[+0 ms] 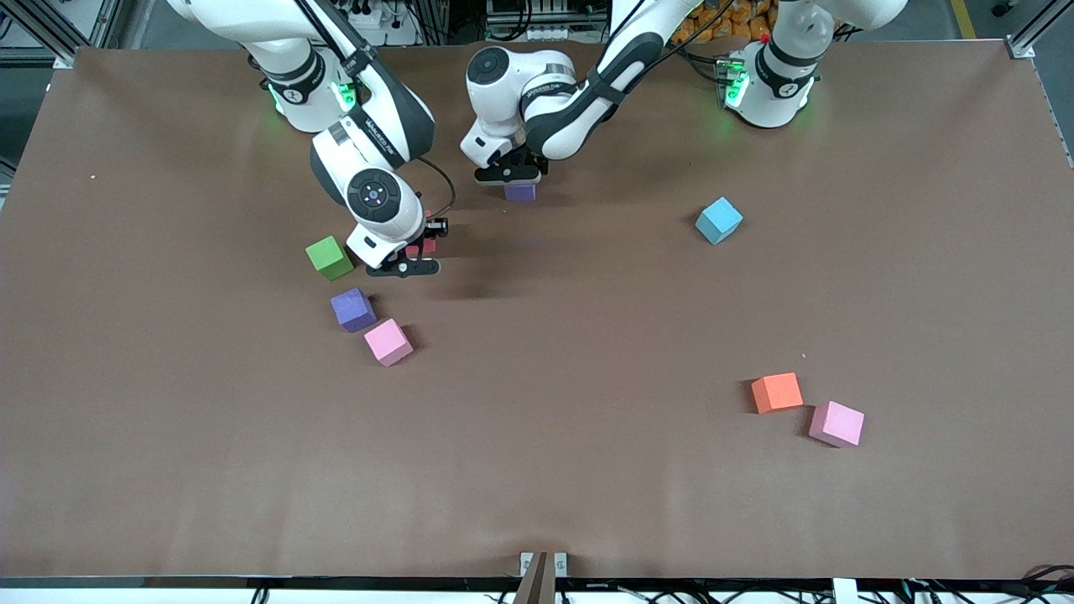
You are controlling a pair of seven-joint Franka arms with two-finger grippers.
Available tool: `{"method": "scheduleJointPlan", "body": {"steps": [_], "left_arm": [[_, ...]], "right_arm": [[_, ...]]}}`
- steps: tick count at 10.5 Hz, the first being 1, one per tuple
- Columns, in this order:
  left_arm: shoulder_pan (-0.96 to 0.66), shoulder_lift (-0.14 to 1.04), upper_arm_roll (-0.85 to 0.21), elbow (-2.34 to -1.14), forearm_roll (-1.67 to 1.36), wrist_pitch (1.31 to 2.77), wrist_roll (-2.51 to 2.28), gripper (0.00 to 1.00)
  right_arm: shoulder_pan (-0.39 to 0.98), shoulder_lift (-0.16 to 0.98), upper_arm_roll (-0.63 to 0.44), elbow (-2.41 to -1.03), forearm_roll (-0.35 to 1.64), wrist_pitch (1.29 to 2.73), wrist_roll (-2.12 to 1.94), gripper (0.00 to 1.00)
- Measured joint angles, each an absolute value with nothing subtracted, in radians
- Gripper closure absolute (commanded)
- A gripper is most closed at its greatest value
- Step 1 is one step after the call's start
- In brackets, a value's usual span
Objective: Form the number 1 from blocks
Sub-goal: 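Carry the blue cube to the table center with the left gripper and release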
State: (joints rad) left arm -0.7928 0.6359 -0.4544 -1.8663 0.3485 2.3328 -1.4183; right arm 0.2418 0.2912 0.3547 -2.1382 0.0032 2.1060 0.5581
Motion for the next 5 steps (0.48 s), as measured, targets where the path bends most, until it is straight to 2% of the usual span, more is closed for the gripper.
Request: {"method": "scheduleJointPlan", "body": {"steps": [5], "left_arm": [[-0.801,0.636,-0.454,-1.856,0.349,2.296,-1.417,0.00]], "right_arm": [[0.247,0.305,0.356,-2.126,0.005,2.106,0.578,1.00]]}}
